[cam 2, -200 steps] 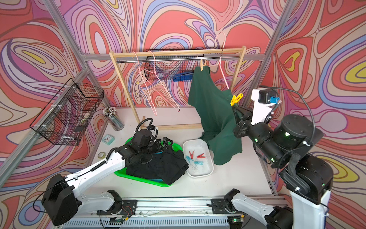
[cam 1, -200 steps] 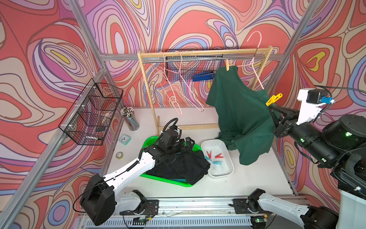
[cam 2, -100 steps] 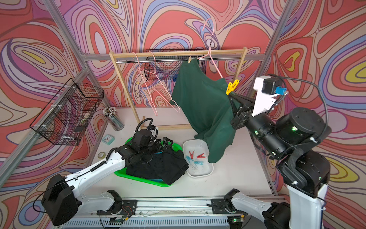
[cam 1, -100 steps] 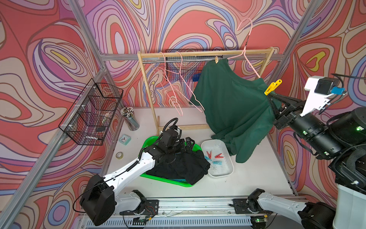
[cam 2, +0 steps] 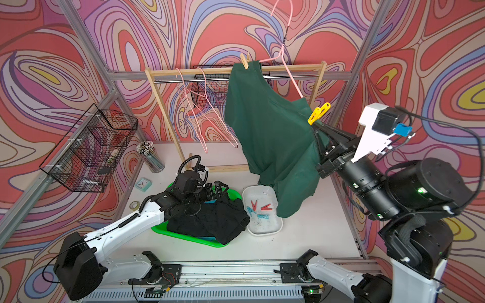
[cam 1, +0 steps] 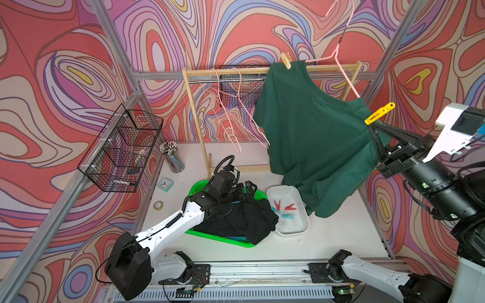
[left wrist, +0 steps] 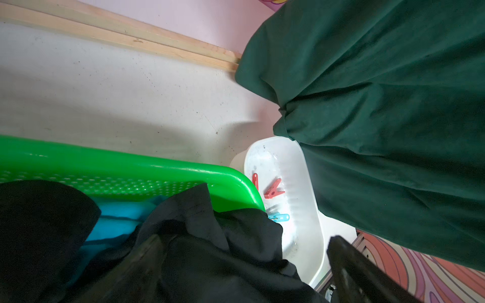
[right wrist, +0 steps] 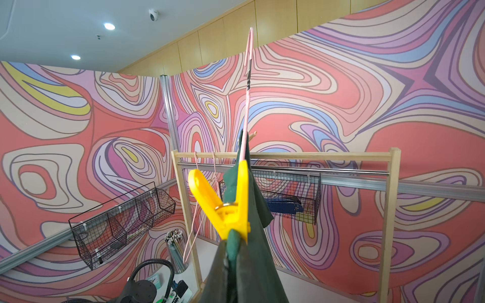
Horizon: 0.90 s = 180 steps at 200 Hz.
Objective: Remove the clothespins securing t-shirts to the hanger
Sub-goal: Adjust the T-shirt in the basket.
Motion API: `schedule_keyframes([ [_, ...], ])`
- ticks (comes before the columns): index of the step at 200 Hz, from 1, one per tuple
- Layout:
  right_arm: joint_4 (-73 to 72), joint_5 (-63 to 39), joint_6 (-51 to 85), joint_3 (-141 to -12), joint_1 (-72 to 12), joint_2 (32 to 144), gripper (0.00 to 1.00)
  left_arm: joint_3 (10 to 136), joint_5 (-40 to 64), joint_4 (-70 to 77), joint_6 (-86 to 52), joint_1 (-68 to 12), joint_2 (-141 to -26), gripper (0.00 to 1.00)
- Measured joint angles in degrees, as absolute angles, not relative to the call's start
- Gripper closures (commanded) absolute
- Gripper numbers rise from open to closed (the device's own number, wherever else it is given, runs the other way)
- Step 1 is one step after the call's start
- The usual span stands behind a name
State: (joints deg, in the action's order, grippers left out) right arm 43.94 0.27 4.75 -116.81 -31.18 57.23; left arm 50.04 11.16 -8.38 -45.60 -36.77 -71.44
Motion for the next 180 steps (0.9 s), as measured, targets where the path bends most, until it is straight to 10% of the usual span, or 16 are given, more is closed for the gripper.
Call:
schedule_keyframes([
  [180, 33.5, -12.1, 12.1, -119.7, -31.2, 60.1, 1.00, 49.0, 4.9, -20.1, -43.2, -36.7, -60.2, 0.00],
])
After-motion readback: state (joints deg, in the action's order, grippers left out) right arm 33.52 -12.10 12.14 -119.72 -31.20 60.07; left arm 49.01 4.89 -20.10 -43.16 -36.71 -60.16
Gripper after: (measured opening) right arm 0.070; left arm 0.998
